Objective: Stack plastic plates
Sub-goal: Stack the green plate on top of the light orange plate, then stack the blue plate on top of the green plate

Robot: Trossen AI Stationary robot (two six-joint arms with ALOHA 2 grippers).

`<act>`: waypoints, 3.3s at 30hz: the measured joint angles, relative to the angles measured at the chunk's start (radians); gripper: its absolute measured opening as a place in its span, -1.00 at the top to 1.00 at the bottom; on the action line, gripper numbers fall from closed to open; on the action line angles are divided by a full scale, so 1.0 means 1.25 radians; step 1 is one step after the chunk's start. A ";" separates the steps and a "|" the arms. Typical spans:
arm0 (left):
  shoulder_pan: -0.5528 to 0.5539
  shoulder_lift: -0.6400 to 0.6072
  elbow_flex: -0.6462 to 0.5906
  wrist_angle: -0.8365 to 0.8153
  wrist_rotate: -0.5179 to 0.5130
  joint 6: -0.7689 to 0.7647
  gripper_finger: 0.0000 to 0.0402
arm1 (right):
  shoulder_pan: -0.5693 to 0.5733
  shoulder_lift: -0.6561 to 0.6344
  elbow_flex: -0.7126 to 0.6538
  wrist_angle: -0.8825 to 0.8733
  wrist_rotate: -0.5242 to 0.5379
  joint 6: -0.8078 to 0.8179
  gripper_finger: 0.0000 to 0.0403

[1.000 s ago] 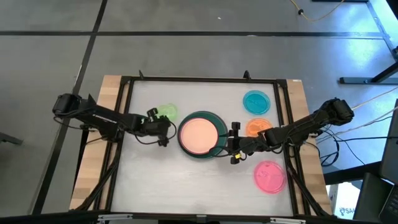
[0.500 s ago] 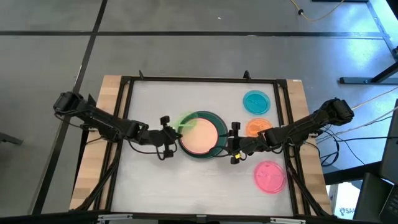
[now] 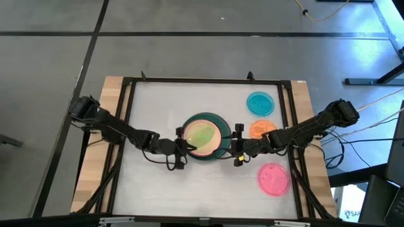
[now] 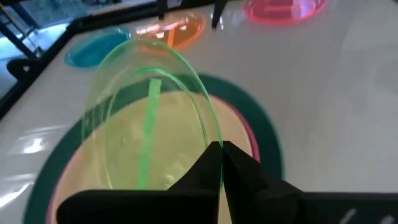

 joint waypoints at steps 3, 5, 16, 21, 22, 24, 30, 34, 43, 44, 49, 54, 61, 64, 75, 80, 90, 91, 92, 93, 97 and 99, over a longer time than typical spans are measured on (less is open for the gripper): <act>0.007 0.031 0.000 -0.002 0.000 -0.012 0.97 | 0.000 0.000 0.000 0.000 0.000 0.000 -0.03; 0.007 0.047 0.000 -0.002 0.000 -0.014 0.97 | 0.000 0.000 0.000 0.000 0.000 0.000 -0.03; 0.007 0.058 0.000 -0.006 0.008 -0.019 0.68 | 0.000 0.000 0.000 0.000 0.000 0.000 -0.03; 0.001 0.058 0.000 -0.003 0.045 -0.071 0.43 | 0.000 0.000 0.000 0.000 0.006 0.000 -0.03; -0.003 0.058 0.000 -0.003 0.049 -0.092 0.40 | 0.000 0.000 0.000 0.000 0.016 -0.002 -0.03; -0.020 0.058 0.000 0.003 0.061 -0.118 0.35 | 0.000 0.000 0.000 0.000 0.038 0.001 -0.03; -0.125 0.058 0.000 0.079 0.042 -0.136 0.31 | 0.000 0.000 0.000 -0.034 0.141 0.041 -0.03; -0.210 0.057 0.000 0.151 -0.011 -0.112 0.35 | -0.005 -0.004 0.014 -0.135 0.241 0.103 -0.03; -0.335 0.057 0.000 0.176 -0.181 -0.119 0.43 | -0.184 -0.013 0.028 -0.269 0.201 0.222 -0.03; -0.341 0.057 0.000 0.176 -0.198 -0.119 0.44 | -0.215 -0.013 0.028 -0.289 0.180 0.234 -0.03; -0.344 0.057 0.000 0.175 -0.218 -0.117 0.45 | -0.374 -0.013 0.027 -0.411 0.072 0.294 -0.03; -0.326 0.057 0.000 0.177 -0.219 -0.119 0.44 | -0.505 -0.008 -0.018 -0.409 -0.031 0.300 -0.03; -0.306 0.057 0.000 0.180 -0.218 -0.142 0.43 | -0.612 -0.005 -0.115 -0.278 -0.078 0.294 -0.03; -0.306 0.057 0.000 0.184 -0.217 -0.142 0.43 | -0.635 -0.005 -0.146 -0.230 -0.093 0.293 -0.03; -0.306 0.057 0.000 0.183 -0.215 -0.142 0.43 | -0.669 0.003 -0.189 -0.167 -0.083 0.272 0.46; -0.306 0.057 0.000 0.183 -0.215 -0.141 0.43 | -0.668 0.017 -0.189 -0.139 -0.082 0.246 0.86; -0.306 0.057 0.000 0.182 -0.216 -0.141 0.43 | -0.618 0.017 -0.155 -0.112 -0.089 0.164 0.98; -0.306 0.057 0.000 0.182 -0.215 -0.141 0.43 | -0.602 0.017 -0.145 -0.110 -0.090 0.161 0.99; -0.306 0.057 0.000 0.182 -0.215 -0.140 0.43 | -0.583 0.017 -0.132 -0.110 -0.090 0.161 0.98; -0.306 0.057 0.000 0.182 -0.215 -0.137 0.43 | -0.565 0.017 -0.119 -0.110 -0.090 0.161 0.97; -0.306 0.057 0.000 0.182 -0.215 -0.137 0.43 | -0.485 0.016 -0.058 -0.111 -0.090 0.160 0.99; -0.306 0.057 0.000 0.182 -0.215 -0.136 0.43 | -0.444 0.016 -0.025 -0.110 -0.091 0.148 0.99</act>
